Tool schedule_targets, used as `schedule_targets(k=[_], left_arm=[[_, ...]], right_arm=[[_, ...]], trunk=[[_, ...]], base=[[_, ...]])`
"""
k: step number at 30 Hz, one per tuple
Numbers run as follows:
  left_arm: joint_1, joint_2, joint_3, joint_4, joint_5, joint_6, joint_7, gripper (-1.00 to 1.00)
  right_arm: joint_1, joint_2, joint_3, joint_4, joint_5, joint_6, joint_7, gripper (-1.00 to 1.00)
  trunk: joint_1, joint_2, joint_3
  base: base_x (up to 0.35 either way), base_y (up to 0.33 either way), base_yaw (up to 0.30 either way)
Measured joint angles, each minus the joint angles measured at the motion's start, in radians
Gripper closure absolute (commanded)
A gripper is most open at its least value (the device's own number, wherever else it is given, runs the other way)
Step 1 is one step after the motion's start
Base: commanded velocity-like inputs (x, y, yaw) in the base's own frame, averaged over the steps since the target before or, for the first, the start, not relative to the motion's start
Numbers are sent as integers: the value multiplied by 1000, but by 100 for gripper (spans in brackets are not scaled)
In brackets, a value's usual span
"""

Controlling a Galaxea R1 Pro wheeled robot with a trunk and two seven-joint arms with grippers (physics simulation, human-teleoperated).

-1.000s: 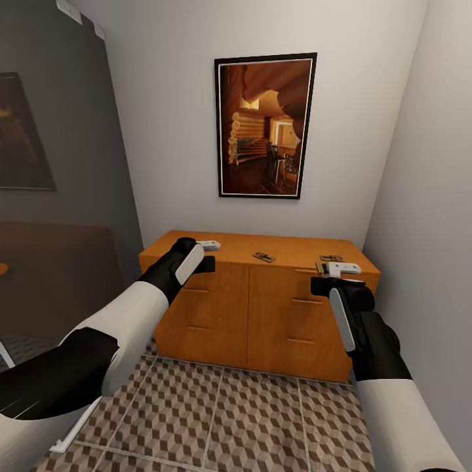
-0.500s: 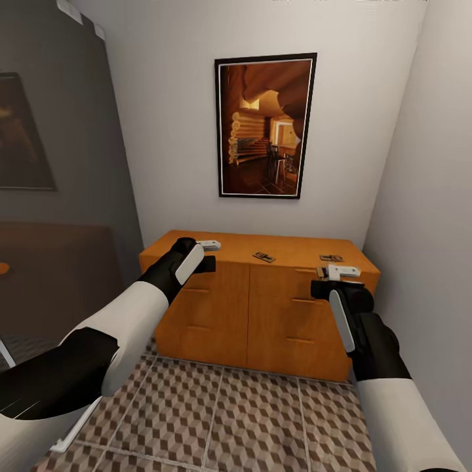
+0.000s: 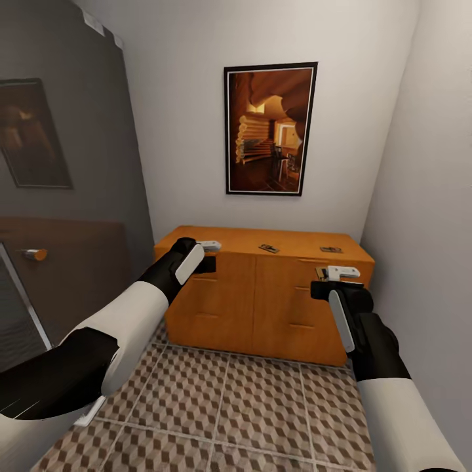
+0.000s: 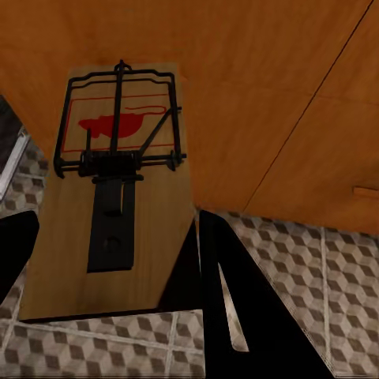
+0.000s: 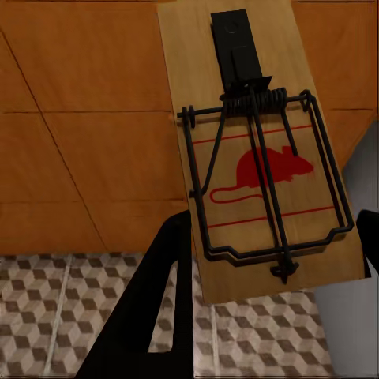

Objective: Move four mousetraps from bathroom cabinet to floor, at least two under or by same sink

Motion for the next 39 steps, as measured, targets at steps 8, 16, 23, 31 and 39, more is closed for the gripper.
schedule_targets(k=[8, 16, 23, 31, 39], left_arm=[[0, 0, 0, 0, 1, 0, 0, 100], [0, 0, 0, 0, 0, 0, 0, 100], [0, 0, 0, 0, 0, 0, 0, 100], [0, 0, 1, 0, 0, 0, 0, 100], [5, 0, 1, 0, 6, 0, -1, 100]], right_arm=[[0, 0, 1, -1, 3, -1, -1, 100], [0, 0, 0, 0, 3, -1, -1, 100], [0, 0, 0, 1, -2, -7, -2, 100], [3, 7, 0, 2, -1, -28, -8, 100], [73, 4, -1, 32, -1, -80, -6, 100]], trunk=[[0, 0, 0], [0, 0, 0], [0, 0, 0], [0, 0, 0], [0, 0, 0]], base=[[-298, 126, 0], [-299, 126, 0], [-299, 126, 0], [-310, 84, 0], [-334, 3, 0]])
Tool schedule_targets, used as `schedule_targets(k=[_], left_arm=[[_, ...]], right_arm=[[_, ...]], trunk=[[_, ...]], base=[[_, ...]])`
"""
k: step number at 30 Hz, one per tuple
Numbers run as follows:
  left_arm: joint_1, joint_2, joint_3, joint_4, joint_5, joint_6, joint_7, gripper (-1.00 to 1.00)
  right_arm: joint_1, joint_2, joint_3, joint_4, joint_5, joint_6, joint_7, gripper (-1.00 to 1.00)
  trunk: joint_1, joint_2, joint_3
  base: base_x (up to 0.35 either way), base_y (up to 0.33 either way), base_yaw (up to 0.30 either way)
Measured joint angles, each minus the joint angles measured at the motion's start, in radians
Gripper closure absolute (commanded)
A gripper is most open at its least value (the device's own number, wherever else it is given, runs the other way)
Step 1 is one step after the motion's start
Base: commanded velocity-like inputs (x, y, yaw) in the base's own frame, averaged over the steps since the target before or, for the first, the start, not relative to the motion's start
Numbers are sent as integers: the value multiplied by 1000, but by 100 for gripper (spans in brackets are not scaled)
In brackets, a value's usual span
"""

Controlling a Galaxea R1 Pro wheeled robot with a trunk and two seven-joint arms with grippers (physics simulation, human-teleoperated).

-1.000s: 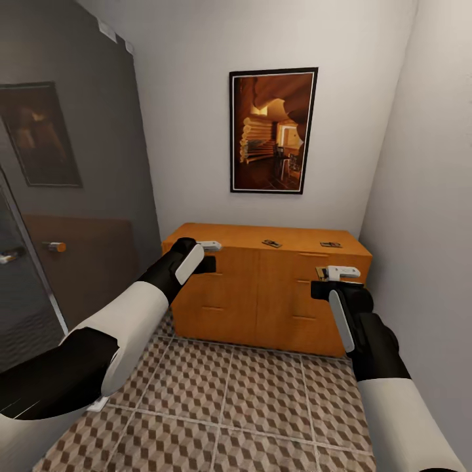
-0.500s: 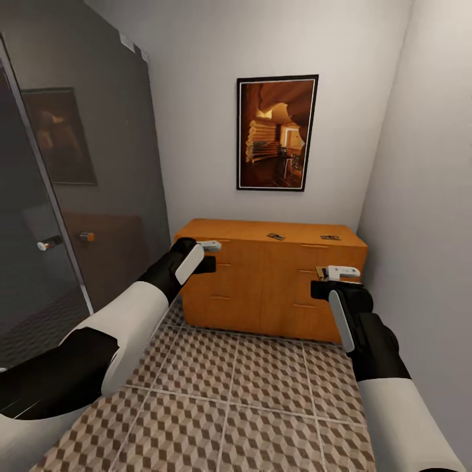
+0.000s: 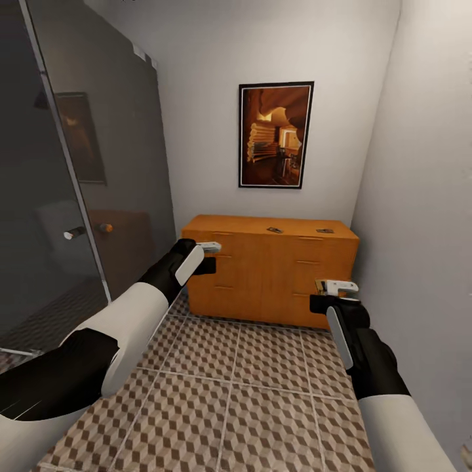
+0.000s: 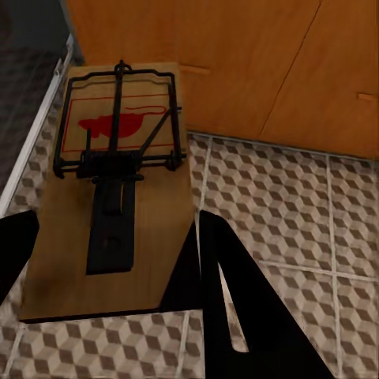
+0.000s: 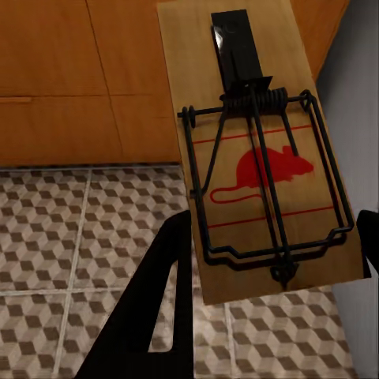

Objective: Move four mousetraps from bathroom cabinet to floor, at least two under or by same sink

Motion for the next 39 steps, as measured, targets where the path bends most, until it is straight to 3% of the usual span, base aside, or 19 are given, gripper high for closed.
schedule_targets(k=[2, 8, 13, 26, 29, 30, 35, 39], left_arm=[[42, 0, 1, 0, 4, -8, 3, 100], [100, 0, 1, 1, 1, -27, 9, 100], [192, 0, -2, -3, -8, -120, 12, 100], [209, 0, -3, 11, -8, -149, 13, 100], [209, 0, -3, 18, -8, -150, 13, 100], [210, 0, -3, 40, -7, -181, 10, 100], [210, 0, -3, 83, -3, -273, 0, 100], [210, 0, 0, 170, -1, -301, 4, 100]], right_arm=[[2, -2, 0, 36, 0, -29, 3, 100], [2, -2, 1, 84, 3, -44, 1, 100], [2, -2, 3, 135, 3, -77, 1, 100], [2, -2, 7, 201, 5, -129, 2, 100], [2, 5, 51, 203, 22, -133, 4, 100], [3, 7, 92, 202, 43, -134, 3, 100], [2, 10, 112, 203, 54, -127, 2, 100], [2, 9, 115, 204, 46, -122, 4, 100]], trunk=[[0, 0, 0], [0, 0, 0], [0, 0, 0], [0, 0, 0], [0, 0, 0], [0, 0, 0], [-1, 0, 0], [-1, 0, 0]], base=[[-339, 0, 0], [-339, 0, 0], [-344, 0, 0], [-346, 0, 0], [-273, 0, 0], [-108, 0, 0], [-36, 0, 23], [-4, 0, 209]])
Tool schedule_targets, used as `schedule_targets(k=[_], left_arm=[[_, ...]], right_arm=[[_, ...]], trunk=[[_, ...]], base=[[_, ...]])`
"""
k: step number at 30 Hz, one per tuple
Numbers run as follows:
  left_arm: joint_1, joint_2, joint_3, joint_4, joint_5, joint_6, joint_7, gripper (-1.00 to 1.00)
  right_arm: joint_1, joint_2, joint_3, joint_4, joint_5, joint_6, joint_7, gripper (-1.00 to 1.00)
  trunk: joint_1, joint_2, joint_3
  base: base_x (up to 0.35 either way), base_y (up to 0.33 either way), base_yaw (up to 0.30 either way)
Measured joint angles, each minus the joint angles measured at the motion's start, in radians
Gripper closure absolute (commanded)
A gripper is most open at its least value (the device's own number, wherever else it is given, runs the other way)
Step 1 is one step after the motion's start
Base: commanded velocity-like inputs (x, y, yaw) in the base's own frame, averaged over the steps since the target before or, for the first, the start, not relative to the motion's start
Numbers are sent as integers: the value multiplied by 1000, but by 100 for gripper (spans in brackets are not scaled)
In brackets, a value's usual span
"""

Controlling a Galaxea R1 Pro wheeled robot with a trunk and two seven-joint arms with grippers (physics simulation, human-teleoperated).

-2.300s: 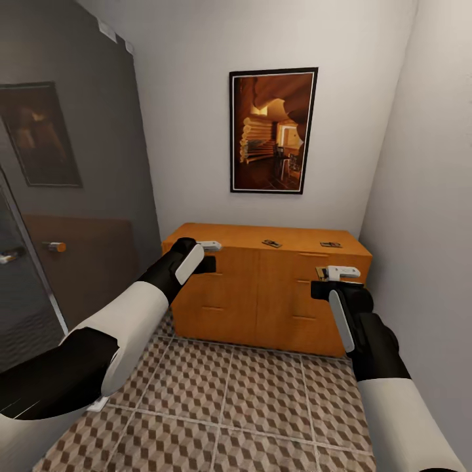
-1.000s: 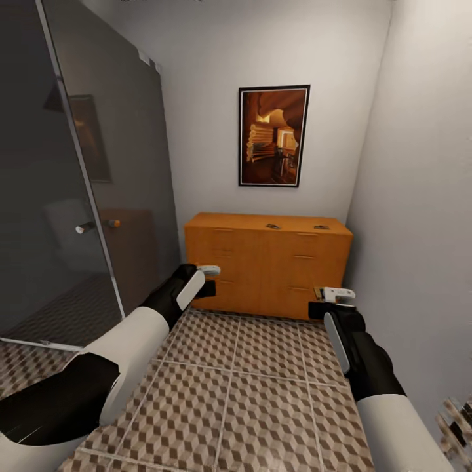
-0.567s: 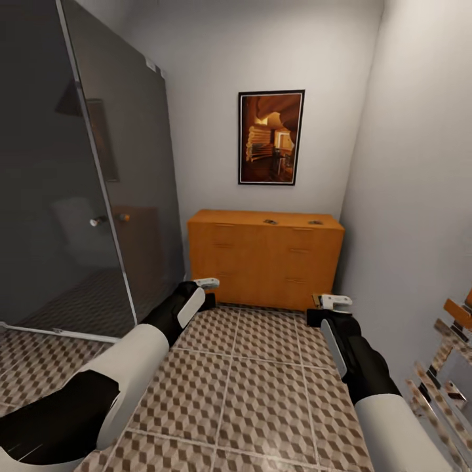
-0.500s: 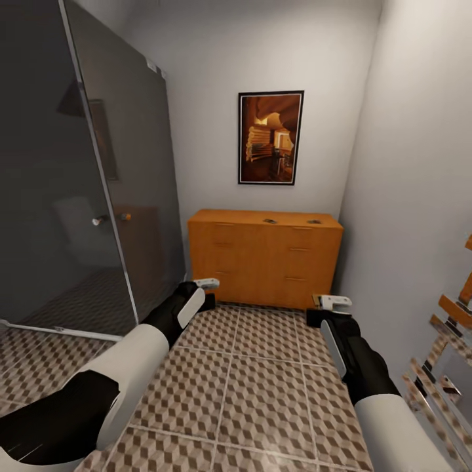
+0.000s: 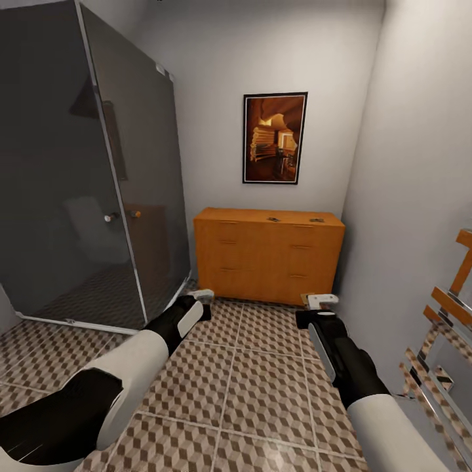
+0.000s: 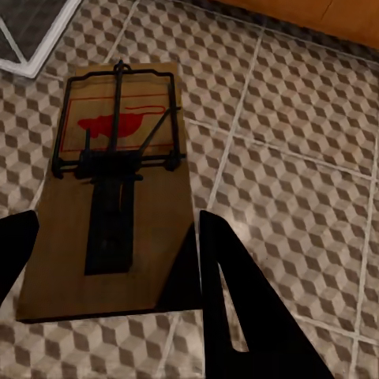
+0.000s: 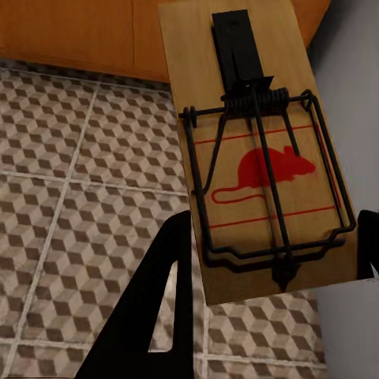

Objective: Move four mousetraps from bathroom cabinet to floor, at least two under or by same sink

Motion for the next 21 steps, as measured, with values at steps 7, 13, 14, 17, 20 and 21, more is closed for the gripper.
schedule_targets(k=[7, 13, 14, 17, 20, 21], left_arm=[[-1, 0, 3, 276, -8, -285, -17, 100], [-1, 0, 5, 302, -4, -309, -23, 100], [-1, 0, 7, 306, -1, -313, -23, 100], [-1, 0, 9, 308, 10, -319, -30, 100], [-1, 0, 10, 302, 14, -321, -34, 100], [-1, 0, 10, 301, 15, -321, -35, 100]], right_arm=[[0, 3, 0, 0, -6, 5, 1, 100], [0, 4, 1, 3, -7, 6, 4, 100], [0, 4, 1, 7, -7, 5, 5, 100], [0, 5, 2, 18, -6, 4, 8, 100], [0, 7, 4, 30, -7, 4, 9, 100], [0, 10, 6, 42, -7, 4, 9, 100]], trunk=[[0, 0, 0], [0, 0, 0], [0, 0, 0], [0, 0, 0], [0, 0, 0], [0, 0, 0]], base=[[0, 0, 290], [0, 0, 299], [0, 0, 300], [0, 0, 300], [0, 0, 300], [0, 0, 300]])
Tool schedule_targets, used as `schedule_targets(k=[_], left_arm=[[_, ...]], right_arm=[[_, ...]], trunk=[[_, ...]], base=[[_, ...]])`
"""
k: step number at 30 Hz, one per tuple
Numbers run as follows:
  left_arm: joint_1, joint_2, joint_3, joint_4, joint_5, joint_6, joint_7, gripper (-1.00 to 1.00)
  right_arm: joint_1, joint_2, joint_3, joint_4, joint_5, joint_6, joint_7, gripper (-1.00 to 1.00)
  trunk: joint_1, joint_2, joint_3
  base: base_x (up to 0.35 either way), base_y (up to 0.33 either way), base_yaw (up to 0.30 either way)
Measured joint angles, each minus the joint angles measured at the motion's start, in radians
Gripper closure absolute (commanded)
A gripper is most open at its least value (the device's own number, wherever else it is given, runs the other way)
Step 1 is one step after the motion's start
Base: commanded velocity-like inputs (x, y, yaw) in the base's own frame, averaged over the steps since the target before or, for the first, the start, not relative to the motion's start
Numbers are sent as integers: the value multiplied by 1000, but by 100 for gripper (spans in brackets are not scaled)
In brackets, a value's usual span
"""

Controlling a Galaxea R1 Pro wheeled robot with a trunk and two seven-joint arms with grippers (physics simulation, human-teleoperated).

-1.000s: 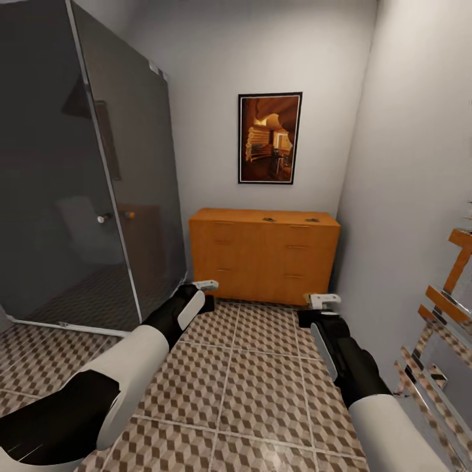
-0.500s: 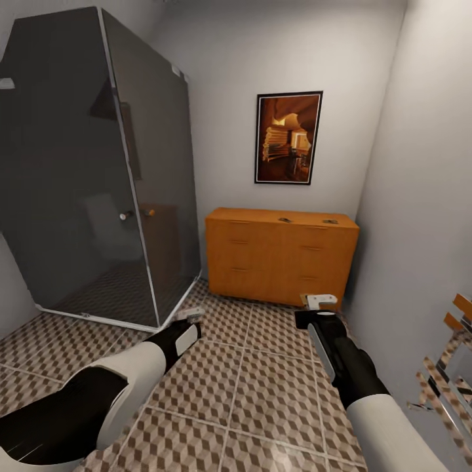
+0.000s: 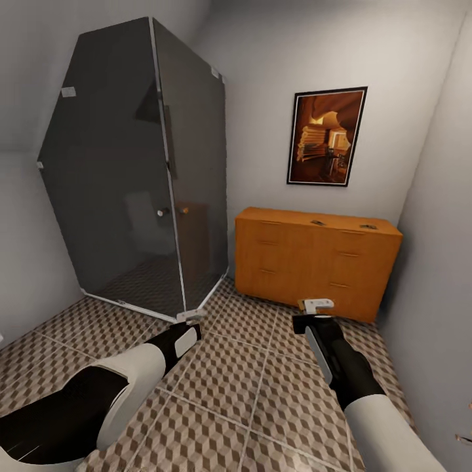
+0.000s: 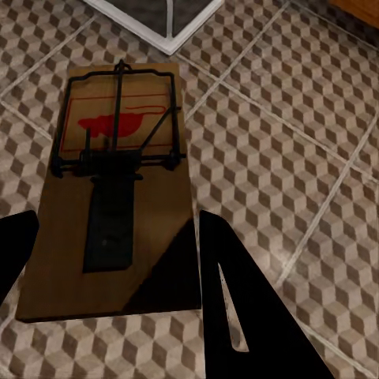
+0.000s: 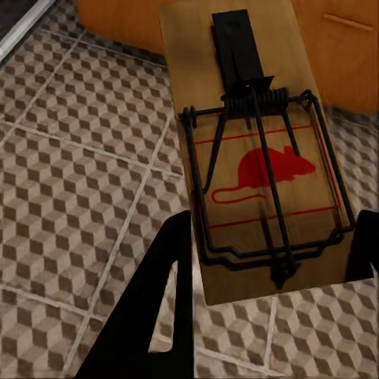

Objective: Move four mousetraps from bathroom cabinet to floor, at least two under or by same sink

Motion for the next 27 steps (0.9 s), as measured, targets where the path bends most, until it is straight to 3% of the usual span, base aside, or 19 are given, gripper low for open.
schedule_targets(k=[3, 7, 8, 9, 14, 27], left_arm=[[0, 0, 1, -2, 1, -1, -1, 100], [0, 0, 2, -4, 2, -2, -9, 100], [0, 0, 2, -4, 2, 0, -49, 100], [0, 0, 2, -3, 2, 2, -95, 100], [0, 0, 1, 4, 0, 3, -185, 100], [0, 0, -1, 12, 4, 4, -193, 100]], right_arm=[[0, 26, 4, 70, 0, -8, 4, 100], [0, 98, 23, 230, 7, -37, 5, 100], [0, 129, 56, 289, 6, -88, 2, 100], [0, 134, 70, 303, 13, -103, 0, 100], [0, 134, 89, 317, 16, -127, 2, 100], [0, 134, 91, 318, 6, -130, 7, 100]], trunk=[[0, 0, 0], [0, 0, 0], [0, 0, 0], [0, 0, 0], [0, 0, 0], [0, 0, 0]], base=[[0, 0, 300], [0, 0, 300], [0, 0, 300], [0, 0, 300], [0, 0, 300], [0, 0, 65]])
